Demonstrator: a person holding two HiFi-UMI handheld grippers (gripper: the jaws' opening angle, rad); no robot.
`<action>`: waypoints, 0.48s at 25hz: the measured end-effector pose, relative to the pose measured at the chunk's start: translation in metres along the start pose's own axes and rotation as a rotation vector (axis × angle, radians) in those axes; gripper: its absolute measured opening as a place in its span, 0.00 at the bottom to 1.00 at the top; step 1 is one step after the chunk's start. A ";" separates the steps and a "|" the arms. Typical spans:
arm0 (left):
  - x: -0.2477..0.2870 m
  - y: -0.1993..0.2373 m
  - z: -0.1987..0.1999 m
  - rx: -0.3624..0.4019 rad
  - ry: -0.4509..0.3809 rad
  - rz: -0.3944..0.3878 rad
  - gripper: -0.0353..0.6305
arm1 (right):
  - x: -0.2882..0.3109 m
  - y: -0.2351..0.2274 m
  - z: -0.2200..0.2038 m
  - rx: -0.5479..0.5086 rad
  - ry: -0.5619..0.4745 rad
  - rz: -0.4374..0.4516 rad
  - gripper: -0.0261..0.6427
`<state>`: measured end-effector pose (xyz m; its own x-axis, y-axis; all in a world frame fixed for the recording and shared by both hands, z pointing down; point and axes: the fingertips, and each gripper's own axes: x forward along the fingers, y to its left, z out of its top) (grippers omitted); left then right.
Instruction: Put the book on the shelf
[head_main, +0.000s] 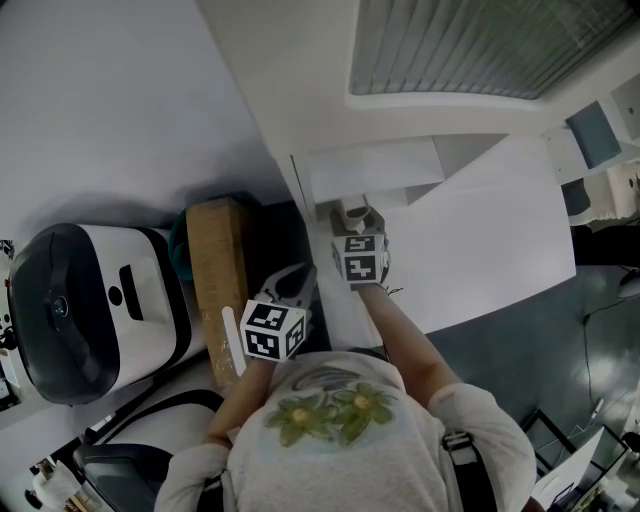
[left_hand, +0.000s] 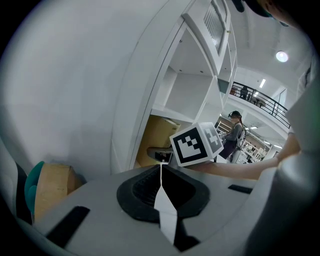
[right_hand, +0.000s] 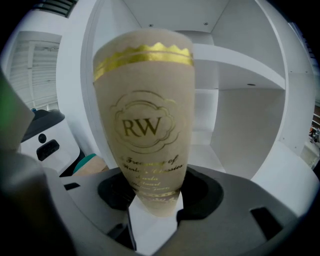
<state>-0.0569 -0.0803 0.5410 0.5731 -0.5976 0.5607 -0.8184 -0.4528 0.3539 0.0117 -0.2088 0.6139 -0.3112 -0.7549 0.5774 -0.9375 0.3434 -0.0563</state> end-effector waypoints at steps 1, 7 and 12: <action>0.000 0.000 0.000 0.000 0.001 0.001 0.10 | 0.002 -0.001 0.001 0.000 0.001 -0.002 0.37; 0.000 0.004 -0.001 -0.004 0.002 0.007 0.10 | 0.012 -0.003 0.007 0.011 0.004 -0.006 0.37; -0.001 0.004 0.001 -0.001 -0.001 0.010 0.10 | 0.020 -0.004 0.013 0.018 -0.002 -0.007 0.37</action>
<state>-0.0604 -0.0824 0.5410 0.5646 -0.6027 0.5639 -0.8244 -0.4460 0.3487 0.0073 -0.2333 0.6150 -0.3046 -0.7583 0.5764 -0.9424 0.3277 -0.0669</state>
